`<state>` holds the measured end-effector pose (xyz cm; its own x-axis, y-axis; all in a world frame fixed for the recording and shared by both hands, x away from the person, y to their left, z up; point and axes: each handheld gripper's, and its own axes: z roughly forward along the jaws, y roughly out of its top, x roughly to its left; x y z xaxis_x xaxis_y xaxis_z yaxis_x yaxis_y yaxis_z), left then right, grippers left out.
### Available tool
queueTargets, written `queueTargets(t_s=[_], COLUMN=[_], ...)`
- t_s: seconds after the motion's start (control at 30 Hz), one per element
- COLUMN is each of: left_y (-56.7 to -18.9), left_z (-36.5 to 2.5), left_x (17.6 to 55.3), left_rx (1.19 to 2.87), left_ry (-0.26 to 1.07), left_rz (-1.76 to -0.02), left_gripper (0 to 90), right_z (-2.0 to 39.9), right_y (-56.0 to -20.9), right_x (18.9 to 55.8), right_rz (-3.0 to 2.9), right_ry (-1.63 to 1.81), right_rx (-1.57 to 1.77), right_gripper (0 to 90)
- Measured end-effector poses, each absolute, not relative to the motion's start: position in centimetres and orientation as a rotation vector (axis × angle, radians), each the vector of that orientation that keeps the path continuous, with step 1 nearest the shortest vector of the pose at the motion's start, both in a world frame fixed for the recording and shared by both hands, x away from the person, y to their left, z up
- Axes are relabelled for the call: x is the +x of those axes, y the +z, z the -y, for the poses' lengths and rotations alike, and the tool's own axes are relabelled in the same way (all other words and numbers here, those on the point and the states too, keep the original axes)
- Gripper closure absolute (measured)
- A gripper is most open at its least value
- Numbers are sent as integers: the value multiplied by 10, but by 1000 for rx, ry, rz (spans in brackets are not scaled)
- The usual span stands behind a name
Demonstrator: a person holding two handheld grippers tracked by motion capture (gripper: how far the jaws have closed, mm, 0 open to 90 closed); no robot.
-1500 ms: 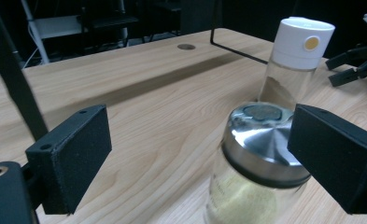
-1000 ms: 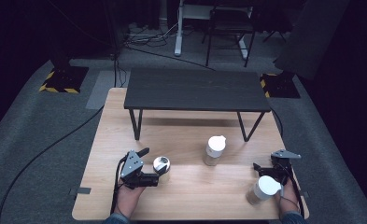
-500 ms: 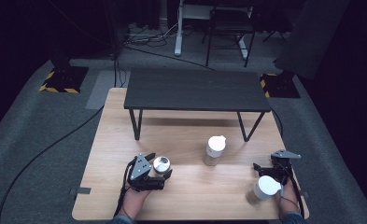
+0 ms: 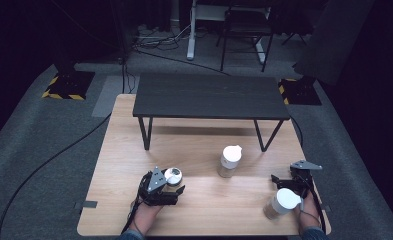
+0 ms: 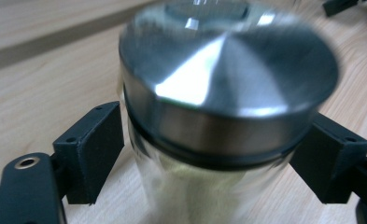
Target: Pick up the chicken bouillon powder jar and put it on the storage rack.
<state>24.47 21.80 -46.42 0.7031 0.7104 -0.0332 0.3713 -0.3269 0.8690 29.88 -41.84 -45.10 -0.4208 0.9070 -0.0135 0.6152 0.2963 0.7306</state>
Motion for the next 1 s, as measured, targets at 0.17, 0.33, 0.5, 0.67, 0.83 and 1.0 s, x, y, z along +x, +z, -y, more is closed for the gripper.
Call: queueTargets(t_s=[0.17,0.33,0.5,0.67,0.83,1.0], left_y=[-466,-469,-469,-467,-462,-453], left_z=[-217,-217,-217,-215,-213,-209], left_x=[249,251,251,250,252,253], left_rx=[1982,1988,1991,1997,2008,2025], left_ry=[423,414,418,426,414,417], left_rz=[-828,-837,-837,-834,-849,-850], left_gripper=[265,299,301,305,309,309], right_z=[418,418,418,418,418,418], right_y=[-451,-451,-451,-451,-451,-451], right_x=[299,299,299,299,299,299], right_rz=[-2143,-2143,-2142,-2142,-2142,-2142], right_ry=[920,919,919,919,919,919], right_rx=[1360,1359,1360,1361,1361,1361], right_gripper=[49,49,49,48,48,48])
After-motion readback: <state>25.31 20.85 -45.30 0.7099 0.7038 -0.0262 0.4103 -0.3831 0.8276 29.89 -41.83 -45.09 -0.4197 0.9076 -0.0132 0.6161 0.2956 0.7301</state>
